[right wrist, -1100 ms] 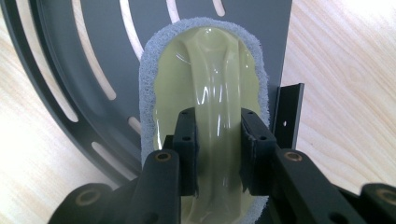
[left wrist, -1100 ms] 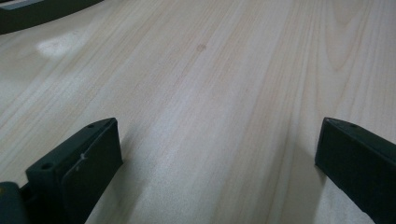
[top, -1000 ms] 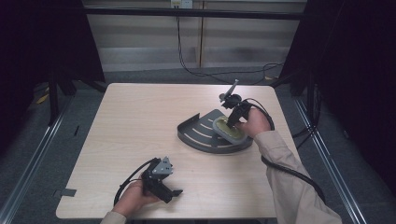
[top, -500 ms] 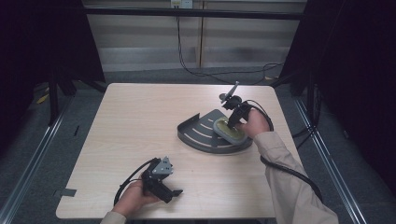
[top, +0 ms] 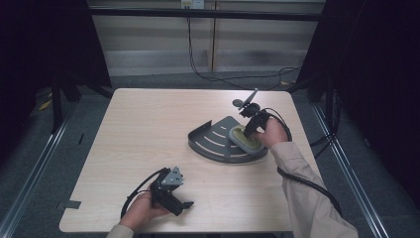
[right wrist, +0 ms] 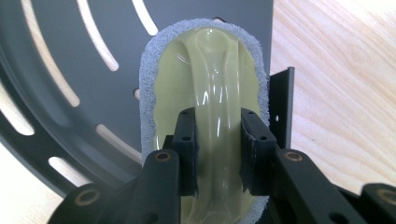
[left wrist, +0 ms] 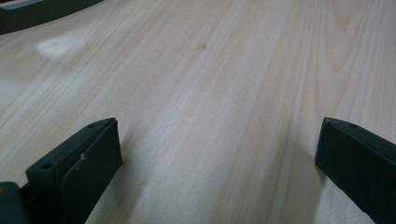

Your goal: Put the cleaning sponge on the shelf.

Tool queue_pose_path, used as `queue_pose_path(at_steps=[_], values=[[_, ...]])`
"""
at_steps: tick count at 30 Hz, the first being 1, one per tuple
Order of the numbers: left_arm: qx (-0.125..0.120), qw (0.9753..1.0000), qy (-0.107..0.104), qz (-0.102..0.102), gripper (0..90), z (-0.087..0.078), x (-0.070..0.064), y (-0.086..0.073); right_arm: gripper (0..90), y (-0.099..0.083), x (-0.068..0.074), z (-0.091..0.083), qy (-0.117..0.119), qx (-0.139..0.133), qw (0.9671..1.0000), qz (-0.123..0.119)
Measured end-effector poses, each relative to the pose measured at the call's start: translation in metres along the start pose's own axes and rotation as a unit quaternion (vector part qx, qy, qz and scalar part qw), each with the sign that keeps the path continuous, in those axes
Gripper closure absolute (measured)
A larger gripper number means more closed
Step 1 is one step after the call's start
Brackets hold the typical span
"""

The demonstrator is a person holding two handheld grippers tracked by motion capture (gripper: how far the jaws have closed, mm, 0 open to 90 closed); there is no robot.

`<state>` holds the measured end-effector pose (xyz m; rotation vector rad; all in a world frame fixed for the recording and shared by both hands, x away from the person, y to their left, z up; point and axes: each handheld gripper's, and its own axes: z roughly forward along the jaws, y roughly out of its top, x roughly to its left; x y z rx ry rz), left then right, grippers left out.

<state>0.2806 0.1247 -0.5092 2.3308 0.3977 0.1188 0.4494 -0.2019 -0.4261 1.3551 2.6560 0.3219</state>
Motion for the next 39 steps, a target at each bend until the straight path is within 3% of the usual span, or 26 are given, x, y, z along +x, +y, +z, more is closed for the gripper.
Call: queue_pose_path(at_steps=[15,39], values=[[0.001,1.0000,0.000,0.001,0.0,-0.0001,0.0000,0.0000,71.6,-0.0049,-0.0054,0.0034,-0.005,0.002,0.9998,0.016],[-0.002,1.0000,0.000,0.000,0.0,0.0003,-0.0001,-0.0002,71.1,-0.0089,-0.0100,0.0074,0.011,0.006,0.9994,0.033]])
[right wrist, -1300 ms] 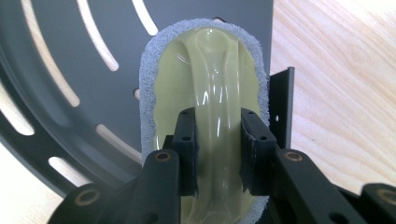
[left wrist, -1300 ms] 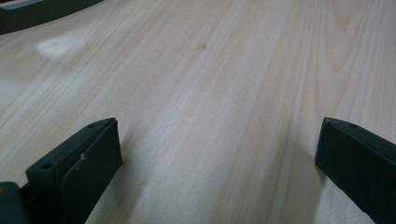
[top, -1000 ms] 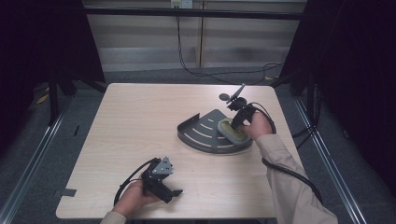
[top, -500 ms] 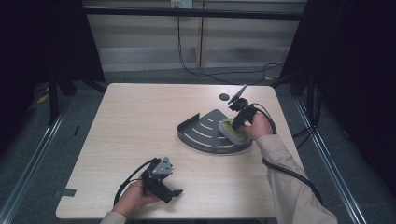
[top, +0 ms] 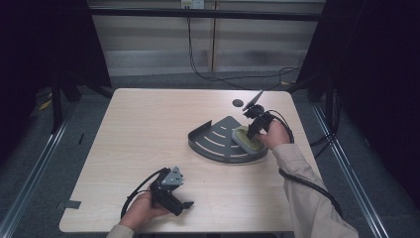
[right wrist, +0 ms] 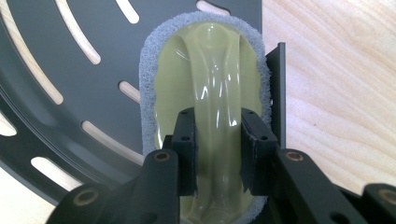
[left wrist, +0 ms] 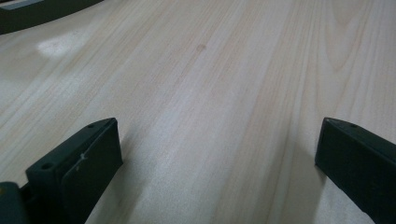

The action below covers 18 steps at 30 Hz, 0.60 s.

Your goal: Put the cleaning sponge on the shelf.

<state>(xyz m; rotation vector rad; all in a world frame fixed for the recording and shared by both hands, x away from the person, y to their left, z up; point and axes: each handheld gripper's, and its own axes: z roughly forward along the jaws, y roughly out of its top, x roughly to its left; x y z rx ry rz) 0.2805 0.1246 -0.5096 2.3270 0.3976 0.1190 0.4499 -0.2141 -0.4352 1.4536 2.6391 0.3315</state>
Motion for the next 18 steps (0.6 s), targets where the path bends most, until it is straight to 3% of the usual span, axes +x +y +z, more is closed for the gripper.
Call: queue_pose_path(at_steps=[18], values=[[0.003,1.0000,0.000,0.001,0.0,-0.0004,0.0001,0.0002,70.3,0.0033,0.0015,0.0011,0.009,0.024,0.9996,0.016]])
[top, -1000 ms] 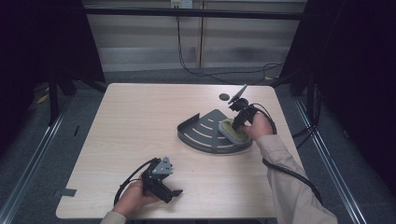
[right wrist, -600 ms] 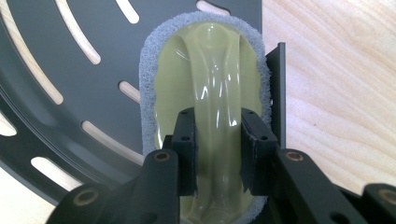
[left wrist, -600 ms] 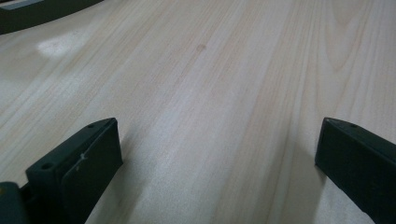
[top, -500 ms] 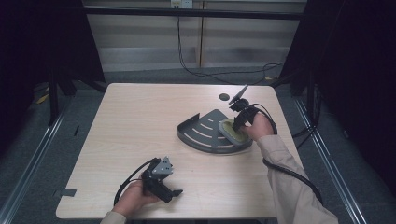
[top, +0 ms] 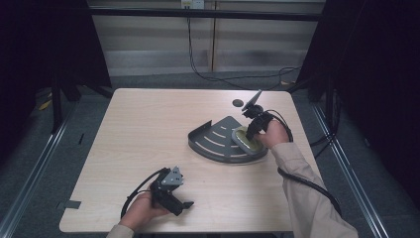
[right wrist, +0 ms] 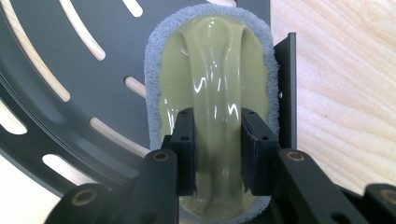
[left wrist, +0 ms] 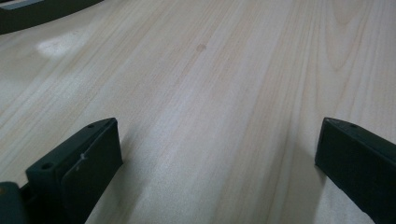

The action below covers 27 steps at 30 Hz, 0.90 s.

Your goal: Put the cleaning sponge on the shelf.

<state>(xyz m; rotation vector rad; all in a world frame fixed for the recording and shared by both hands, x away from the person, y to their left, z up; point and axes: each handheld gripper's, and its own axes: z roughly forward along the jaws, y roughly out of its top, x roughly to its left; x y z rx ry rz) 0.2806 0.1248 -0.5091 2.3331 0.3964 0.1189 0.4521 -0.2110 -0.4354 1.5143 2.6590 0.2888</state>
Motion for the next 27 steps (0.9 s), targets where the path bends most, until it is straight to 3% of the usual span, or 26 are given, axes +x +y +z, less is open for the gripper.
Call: queue_pose_path(at_steps=[14,27], values=[[0.000,1.0000,0.000,0.000,0.0,0.0000,0.0000,0.0000,65.5,-0.0007,-0.0006,0.0000,-0.001,0.005,1.0000,0.001],[0.000,1.0000,0.000,0.000,0.0,0.0000,0.0000,0.0000,44.2,0.0003,0.0023,-0.0042,-0.021,-0.004,0.9998,-0.004]])
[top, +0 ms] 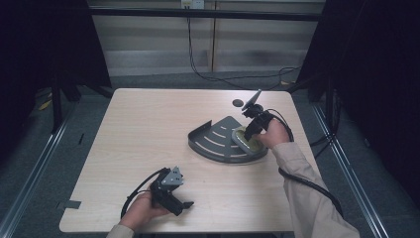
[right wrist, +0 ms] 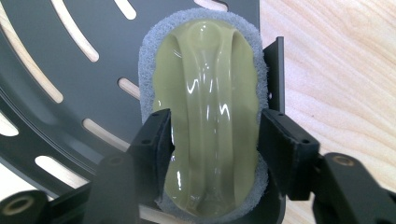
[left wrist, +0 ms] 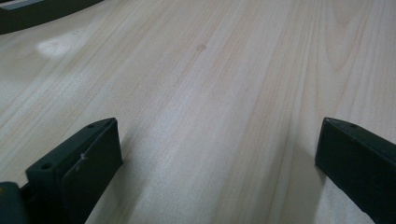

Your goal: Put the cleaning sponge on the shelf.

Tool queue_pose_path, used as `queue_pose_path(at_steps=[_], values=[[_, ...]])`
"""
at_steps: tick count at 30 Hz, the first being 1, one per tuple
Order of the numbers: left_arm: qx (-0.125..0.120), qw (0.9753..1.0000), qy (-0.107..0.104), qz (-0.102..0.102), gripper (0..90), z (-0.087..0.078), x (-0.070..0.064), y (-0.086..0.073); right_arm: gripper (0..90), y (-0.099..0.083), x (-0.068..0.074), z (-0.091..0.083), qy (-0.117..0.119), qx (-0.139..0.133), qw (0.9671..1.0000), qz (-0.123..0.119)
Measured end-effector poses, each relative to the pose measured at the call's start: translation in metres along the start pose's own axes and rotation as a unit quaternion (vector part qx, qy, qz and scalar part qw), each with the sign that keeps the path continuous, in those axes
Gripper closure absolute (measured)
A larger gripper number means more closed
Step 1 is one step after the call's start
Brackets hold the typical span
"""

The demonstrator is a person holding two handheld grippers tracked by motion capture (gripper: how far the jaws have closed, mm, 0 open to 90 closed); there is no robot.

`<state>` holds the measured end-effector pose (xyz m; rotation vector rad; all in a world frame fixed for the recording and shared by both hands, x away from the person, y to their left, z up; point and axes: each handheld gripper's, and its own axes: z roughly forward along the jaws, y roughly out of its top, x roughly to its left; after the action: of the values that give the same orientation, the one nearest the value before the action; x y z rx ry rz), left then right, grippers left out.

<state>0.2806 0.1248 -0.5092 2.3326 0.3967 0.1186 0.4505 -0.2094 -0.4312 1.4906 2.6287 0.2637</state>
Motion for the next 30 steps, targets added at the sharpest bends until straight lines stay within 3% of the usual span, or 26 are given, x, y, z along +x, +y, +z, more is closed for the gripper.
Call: queue_pose_path(at_steps=[22,30], values=[[-0.004,1.0000,0.000,-0.002,0.0,0.000,0.000,0.000,18.8,-0.002,0.001,-0.015,0.003,-0.011,0.9997,-0.022],[0.000,1.0000,0.000,-0.001,0.0,0.000,0.000,0.000,18.1,-0.004,0.002,-0.020,0.010,-0.011,0.9996,-0.026]])
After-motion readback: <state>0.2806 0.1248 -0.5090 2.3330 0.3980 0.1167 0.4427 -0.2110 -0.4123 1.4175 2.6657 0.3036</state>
